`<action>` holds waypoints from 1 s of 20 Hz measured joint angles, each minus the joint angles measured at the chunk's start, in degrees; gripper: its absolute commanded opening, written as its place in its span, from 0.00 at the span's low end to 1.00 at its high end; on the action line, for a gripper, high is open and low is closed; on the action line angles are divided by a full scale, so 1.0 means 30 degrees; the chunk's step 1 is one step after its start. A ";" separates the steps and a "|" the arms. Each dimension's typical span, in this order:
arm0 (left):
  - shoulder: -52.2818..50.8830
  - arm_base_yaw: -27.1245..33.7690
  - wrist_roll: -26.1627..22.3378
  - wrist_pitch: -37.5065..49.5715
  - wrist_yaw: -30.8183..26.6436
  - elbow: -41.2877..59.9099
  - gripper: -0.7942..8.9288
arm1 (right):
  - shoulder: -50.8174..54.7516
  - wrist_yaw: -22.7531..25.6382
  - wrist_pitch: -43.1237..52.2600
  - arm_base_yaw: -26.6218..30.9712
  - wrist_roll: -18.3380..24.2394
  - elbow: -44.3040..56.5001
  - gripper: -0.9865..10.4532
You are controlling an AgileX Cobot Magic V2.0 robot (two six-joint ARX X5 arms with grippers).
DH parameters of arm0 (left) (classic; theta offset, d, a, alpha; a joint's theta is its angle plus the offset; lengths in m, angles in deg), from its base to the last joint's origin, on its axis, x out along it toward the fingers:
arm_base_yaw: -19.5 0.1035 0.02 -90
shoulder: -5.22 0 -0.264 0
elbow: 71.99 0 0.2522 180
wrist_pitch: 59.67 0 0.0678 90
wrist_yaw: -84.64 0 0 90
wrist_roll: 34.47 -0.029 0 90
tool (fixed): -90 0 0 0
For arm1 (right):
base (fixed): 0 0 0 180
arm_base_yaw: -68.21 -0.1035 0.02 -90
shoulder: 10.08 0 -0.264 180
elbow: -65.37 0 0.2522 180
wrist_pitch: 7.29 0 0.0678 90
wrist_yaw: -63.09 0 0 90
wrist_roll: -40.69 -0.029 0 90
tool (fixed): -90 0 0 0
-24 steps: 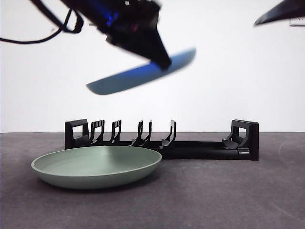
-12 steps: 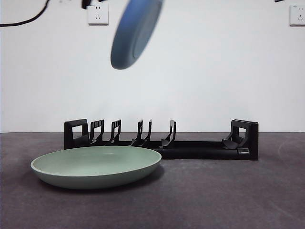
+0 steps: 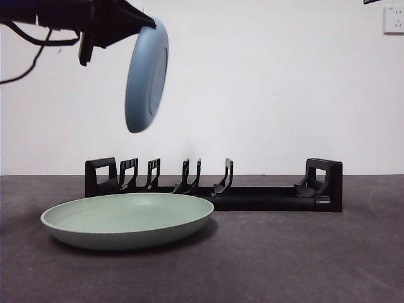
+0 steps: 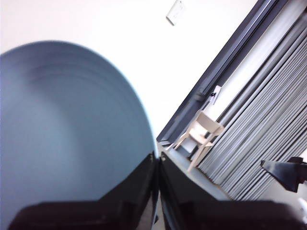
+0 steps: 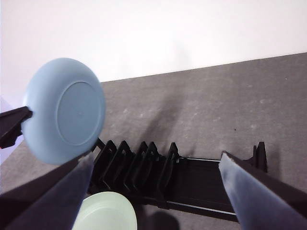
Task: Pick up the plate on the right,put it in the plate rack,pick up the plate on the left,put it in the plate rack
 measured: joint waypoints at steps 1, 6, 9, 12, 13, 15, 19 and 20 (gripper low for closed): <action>0.0168 -0.0007 0.0240 0.0299 0.0000 0.0000 0.07 | -0.0007 0.0000 0.0000 0.0000 0.0000 0.0000 0.47; 0.1413 -0.0015 0.1661 0.1574 0.0007 0.0000 0.07 | -0.0146 0.0000 -0.0007 0.0000 0.0007 0.0000 0.47; 0.2178 -0.0015 0.1945 0.1552 -0.0102 0.0000 0.07 | -0.0182 0.0000 -0.0007 0.0000 0.0168 0.0000 0.47; 0.2550 -0.0015 0.2004 0.1501 -0.0386 0.0000 0.07 | -0.0197 0.0000 -0.0007 0.0000 0.0299 0.0000 0.47; 0.2579 -0.0015 0.2004 0.1501 -0.0459 0.0000 0.07 | -0.0197 0.0007 0.0000 0.0000 0.0313 0.0000 0.47; 0.2586 -0.0015 0.1967 0.1457 -0.0736 0.0000 0.07 | -0.0226 0.0007 0.0000 0.0000 0.0357 0.0000 0.47; 0.2586 -0.0015 0.1450 0.0525 -0.1107 0.0000 0.07 | -0.0270 0.0007 -0.0007 0.0000 0.0364 0.0000 0.47; 0.2594 -0.0007 0.1282 0.0219 -0.1166 0.0000 0.07 | -0.0270 0.0007 -0.0007 0.0000 0.0364 0.0000 0.47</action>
